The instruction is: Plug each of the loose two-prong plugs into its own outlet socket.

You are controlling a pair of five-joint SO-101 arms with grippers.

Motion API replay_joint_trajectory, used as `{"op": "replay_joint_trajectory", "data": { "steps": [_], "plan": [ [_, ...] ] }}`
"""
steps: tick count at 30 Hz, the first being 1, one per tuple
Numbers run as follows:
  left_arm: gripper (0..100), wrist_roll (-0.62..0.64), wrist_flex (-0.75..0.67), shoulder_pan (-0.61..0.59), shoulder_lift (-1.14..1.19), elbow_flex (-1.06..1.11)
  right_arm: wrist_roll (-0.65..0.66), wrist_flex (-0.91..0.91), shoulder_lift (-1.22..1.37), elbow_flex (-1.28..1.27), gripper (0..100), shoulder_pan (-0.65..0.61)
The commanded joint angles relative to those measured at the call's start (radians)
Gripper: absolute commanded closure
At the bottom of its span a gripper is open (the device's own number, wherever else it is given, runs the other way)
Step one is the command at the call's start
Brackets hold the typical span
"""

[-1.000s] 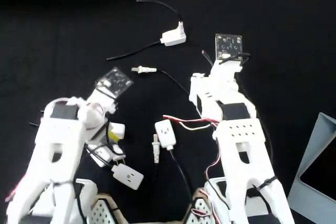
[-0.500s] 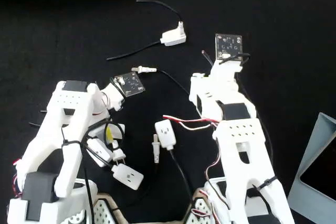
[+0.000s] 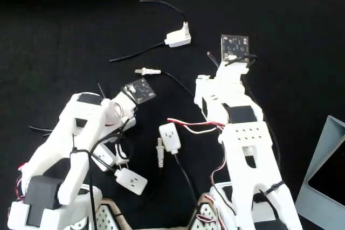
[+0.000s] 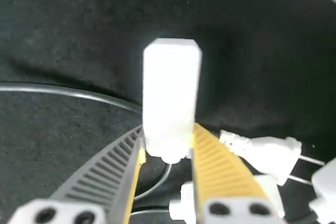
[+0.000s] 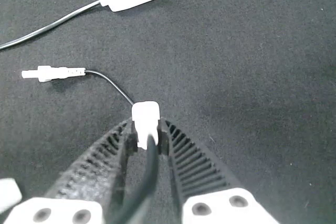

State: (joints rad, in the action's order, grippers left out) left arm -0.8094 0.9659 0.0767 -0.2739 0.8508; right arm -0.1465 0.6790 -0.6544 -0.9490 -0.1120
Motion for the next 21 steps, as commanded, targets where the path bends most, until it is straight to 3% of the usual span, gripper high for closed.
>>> {"op": "replay_joint_trajectory", "data": {
  "steps": [1, 4, 10, 15, 21],
  "plan": [
    [97, 0.092, -0.018, -0.004, -0.055, -0.090, -0.006, -0.017, -0.028, 0.062, 98.7, -0.014],
    [96, 0.143, -0.061, -0.007, -0.064, -0.105, -0.006, -0.017, -0.028, 0.062, 98.7, -0.014],
    [93, 0.141, -0.328, -0.005, -0.069, 0.042, -0.006, -0.017, -0.028, 0.062, 98.7, -0.014],
    [67, 0.186, -0.328, -0.038, -0.097, 0.117, -0.006, -0.017, -0.028, 0.062, 98.7, -0.014],
    [68, 0.206, -0.295, -0.065, -0.242, 0.137, -0.006, -0.018, -0.028, 0.062, 98.7, -0.015]
  ]
}}
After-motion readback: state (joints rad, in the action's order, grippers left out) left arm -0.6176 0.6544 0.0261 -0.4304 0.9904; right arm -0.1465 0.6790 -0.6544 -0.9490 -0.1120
